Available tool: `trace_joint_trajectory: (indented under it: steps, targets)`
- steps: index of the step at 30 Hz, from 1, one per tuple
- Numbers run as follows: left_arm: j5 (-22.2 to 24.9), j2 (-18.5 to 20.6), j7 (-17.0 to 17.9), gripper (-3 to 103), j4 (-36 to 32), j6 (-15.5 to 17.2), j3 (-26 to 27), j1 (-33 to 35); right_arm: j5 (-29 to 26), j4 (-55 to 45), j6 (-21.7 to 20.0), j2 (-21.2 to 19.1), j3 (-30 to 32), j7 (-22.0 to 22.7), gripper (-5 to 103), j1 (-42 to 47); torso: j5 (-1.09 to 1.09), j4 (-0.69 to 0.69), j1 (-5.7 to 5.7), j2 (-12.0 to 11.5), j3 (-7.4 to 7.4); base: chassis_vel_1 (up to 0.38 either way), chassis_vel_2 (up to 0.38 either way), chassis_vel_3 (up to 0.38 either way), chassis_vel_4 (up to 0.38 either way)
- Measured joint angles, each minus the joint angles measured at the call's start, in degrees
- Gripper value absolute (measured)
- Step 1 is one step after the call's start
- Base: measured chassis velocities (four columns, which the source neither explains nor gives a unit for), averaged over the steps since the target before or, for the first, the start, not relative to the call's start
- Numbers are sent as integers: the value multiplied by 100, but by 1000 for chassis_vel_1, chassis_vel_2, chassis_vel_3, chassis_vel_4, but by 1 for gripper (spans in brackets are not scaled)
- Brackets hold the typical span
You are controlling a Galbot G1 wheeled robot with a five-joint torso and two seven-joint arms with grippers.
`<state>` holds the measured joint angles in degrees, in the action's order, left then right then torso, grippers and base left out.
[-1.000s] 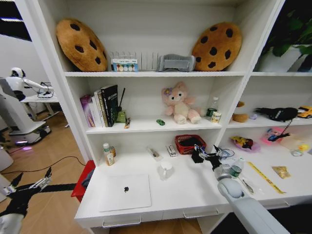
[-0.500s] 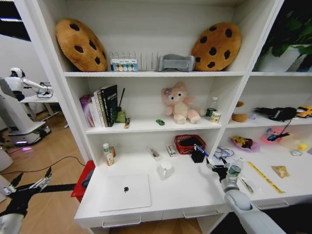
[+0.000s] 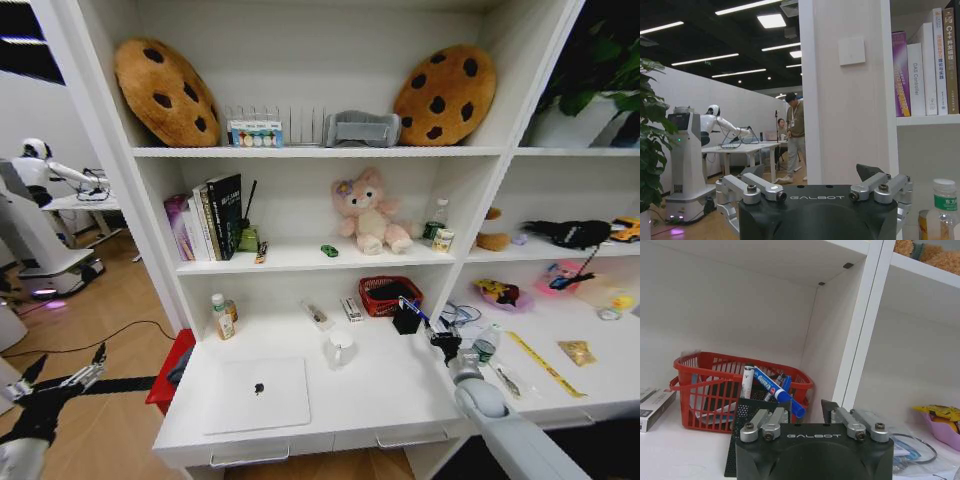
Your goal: Organize the objects on the table.
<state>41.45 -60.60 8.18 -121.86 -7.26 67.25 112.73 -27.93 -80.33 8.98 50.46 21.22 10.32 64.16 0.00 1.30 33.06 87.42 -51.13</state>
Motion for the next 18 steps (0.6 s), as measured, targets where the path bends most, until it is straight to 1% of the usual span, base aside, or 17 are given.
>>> trace_joint_trajectory:
  steps: [1, 2, 4, 5, 6, 7, 10, 18]
  targets:
    - [0, 0, 0, 100, 0, 0, 0, 0, -1, -7, 0, 9, -2, -2, 34, 0, 0, 0, 0, 0, 0, 0, 0, 0, 0]
    - [0, 0, 0, 100, 0, 0, 0, 0, -2, -20, 0, 22, -3, -2, 24, 0, 0, 0, 0, 0, 0, 0, 0, 0, 0]
    - [0, 0, 0, 100, 0, 0, 0, 0, -2, -20, 0, 22, -3, -2, 24, 0, 0, 0, 0, 0, 0, 0, 0, 0, 0]
    - [0, 0, 0, 100, 0, 0, 0, 0, -2, -30, -1, 28, -3, -2, 18, 0, 0, 0, 0, 0, 0, 0, 0, 0, 0]
    - [0, 0, 0, 100, 0, 0, 0, 0, -9, -66, -4, 34, 7, 1, 8, 13, 0, 0, 0, 0, 0, 0, 0, 0, 0]
    - [0, 0, 0, 100, 0, 0, 0, 0, -9, -90, -4, 39, 20, 3, 3, 29, 0, 0, 0, 0, 0, 0, 0, 0, 0]
    - [0, 0, 0, 100, 0, 0, 0, 0, -10, -209, -4, 49, 56, 4, 0, 111, 0, 0, 0, 0, 0, 0, 0, 0, 0]
    - [0, 0, 0, 100, 0, 0, 0, 1, -33, -591, -36, 54, 161, 89, -1, 233, 0, 0, 0, -1, 0, 0, 0, 0, 0]
